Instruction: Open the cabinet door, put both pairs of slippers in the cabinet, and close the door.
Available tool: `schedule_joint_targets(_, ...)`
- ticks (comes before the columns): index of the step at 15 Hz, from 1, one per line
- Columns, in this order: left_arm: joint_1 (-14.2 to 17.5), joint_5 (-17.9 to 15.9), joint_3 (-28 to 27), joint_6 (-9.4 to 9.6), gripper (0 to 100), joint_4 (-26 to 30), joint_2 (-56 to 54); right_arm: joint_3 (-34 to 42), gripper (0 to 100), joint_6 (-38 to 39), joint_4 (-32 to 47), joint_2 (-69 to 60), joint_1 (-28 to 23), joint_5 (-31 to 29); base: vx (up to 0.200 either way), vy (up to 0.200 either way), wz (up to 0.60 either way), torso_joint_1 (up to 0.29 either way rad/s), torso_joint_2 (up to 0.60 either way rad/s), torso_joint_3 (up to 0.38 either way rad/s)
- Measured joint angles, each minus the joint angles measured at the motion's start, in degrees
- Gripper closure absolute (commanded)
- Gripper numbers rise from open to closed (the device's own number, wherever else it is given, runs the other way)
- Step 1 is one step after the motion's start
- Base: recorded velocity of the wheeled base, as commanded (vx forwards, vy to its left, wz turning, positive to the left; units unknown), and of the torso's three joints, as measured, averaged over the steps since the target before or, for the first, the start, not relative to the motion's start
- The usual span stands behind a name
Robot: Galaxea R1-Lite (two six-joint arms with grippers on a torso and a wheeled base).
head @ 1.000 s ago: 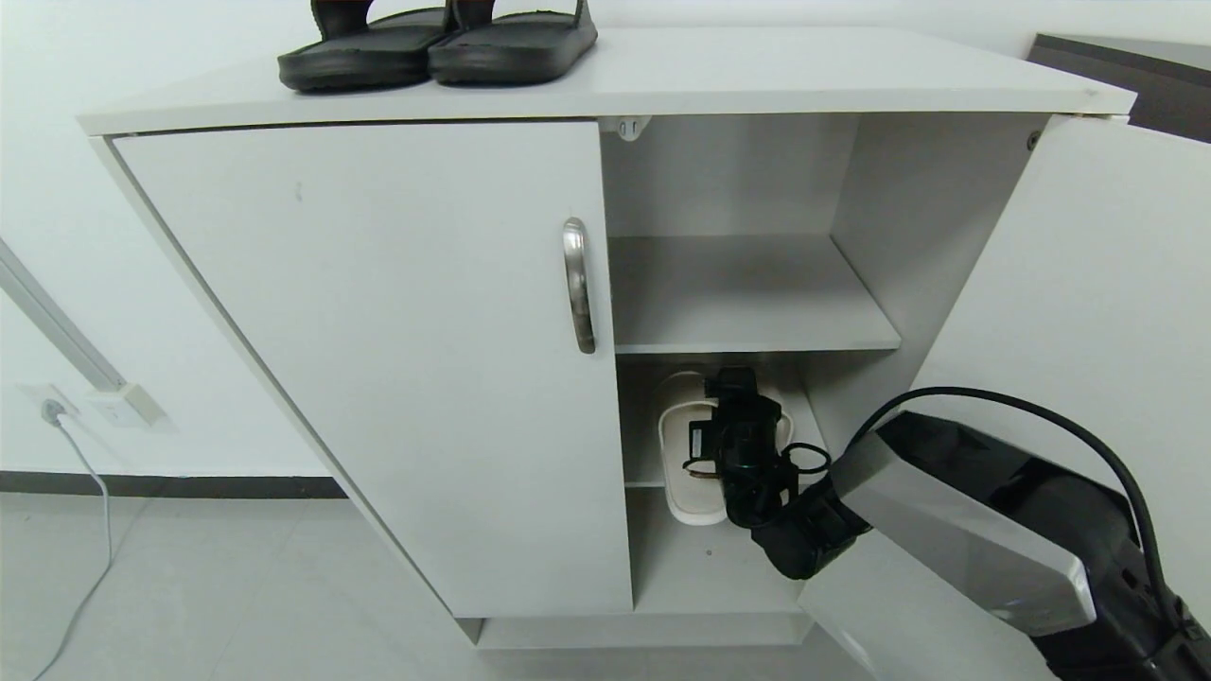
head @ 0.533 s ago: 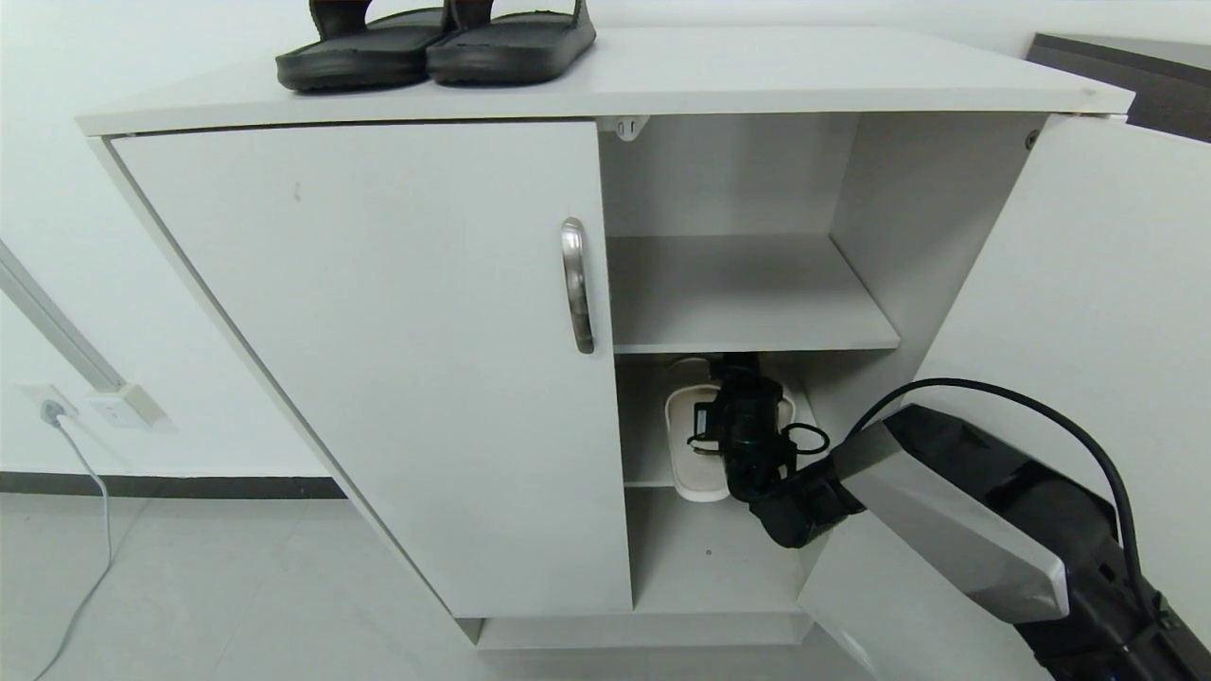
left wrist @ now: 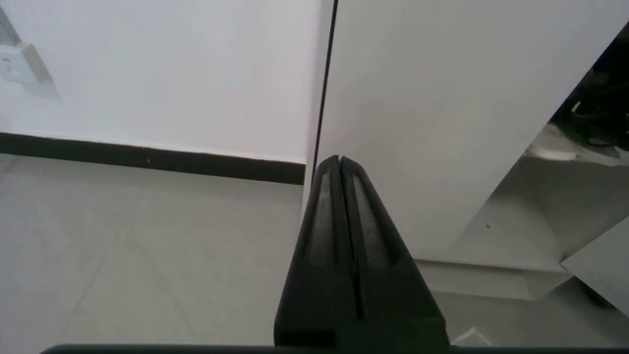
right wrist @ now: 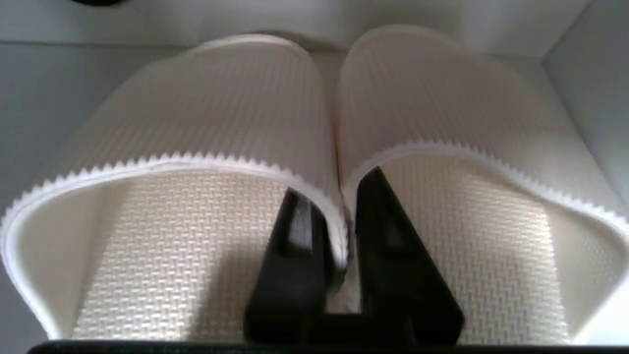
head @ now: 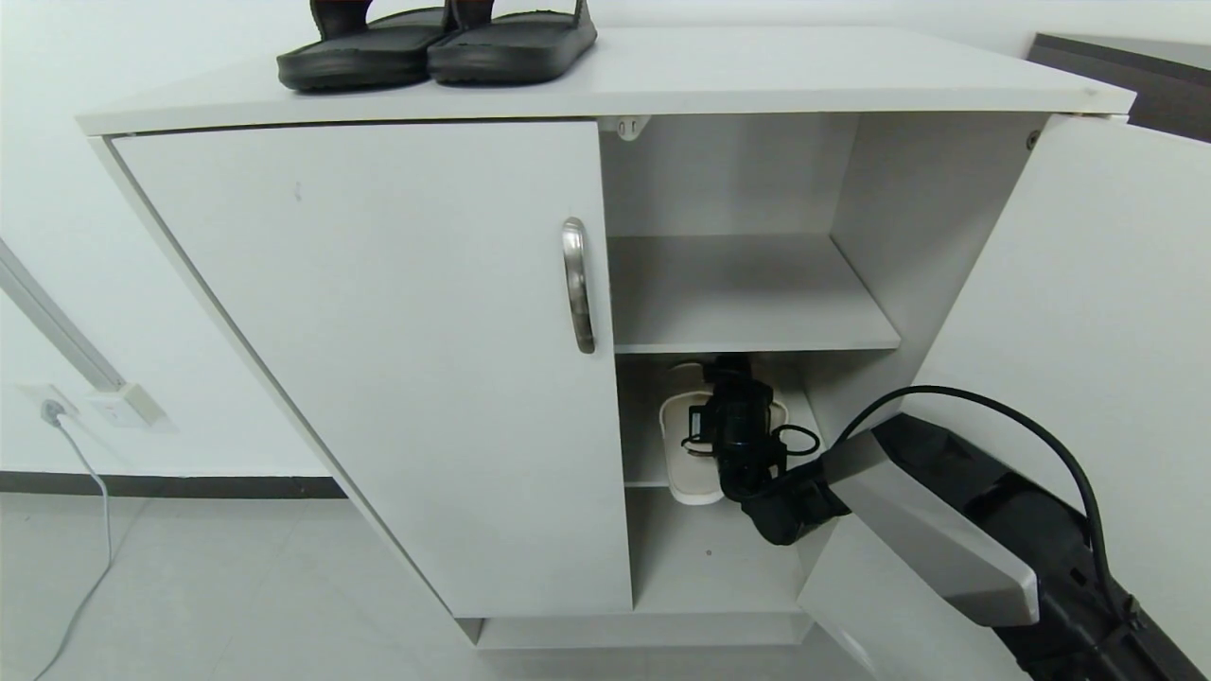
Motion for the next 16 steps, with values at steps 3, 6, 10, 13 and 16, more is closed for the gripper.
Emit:
schedule_joint_targets(3, 0.0, 0.0, 0.0, 0.0, 100, 0.0, 0.0, 0.9, 0, 0.0, -0.2, 0.2, -0.3, 0.0, 0.0, 0.0, 0.0, 0.0, 0.0, 0.0)
schedule_joint_targets(6, 0.0, 0.0, 0.0, 0.0, 100, 0.0, 0.0, 6.0, 0, 0.0, -2.9, -1.0, -0.1, 0.0, 0.0, 0.0, 0.0, 0.0, 0.0, 0.0)
schedule_joint_targets(10, 0.0, -0.1, 0.0, 0.05, 100, 0.0, 0.0, 18.6, 0, 0.0, -8.9, -6.9, 1.7, 0.0, 0.0, 0.0, 0.0, 0.0, 0.0, 0.0)
schedule_joint_targets(13, 0.0, -0.1, 0.0, 0.06, 100, 0.0, 0.0, 27.8, 0, 0.1, -13.6, -12.4, 4.0, -0.4, 0.0, 0.0, 0.0, 0.0, 0.0, 0.0)
schedule_joint_targets(16, 0.0, -0.1, 0.0, 0.16, 100, 0.0, 0.0, 37.8, 0, 0.1, -17.7, -17.6, 6.2, -0.5, 0.0, 0.0, 0.0, 0.0, 0.0, 0.0)
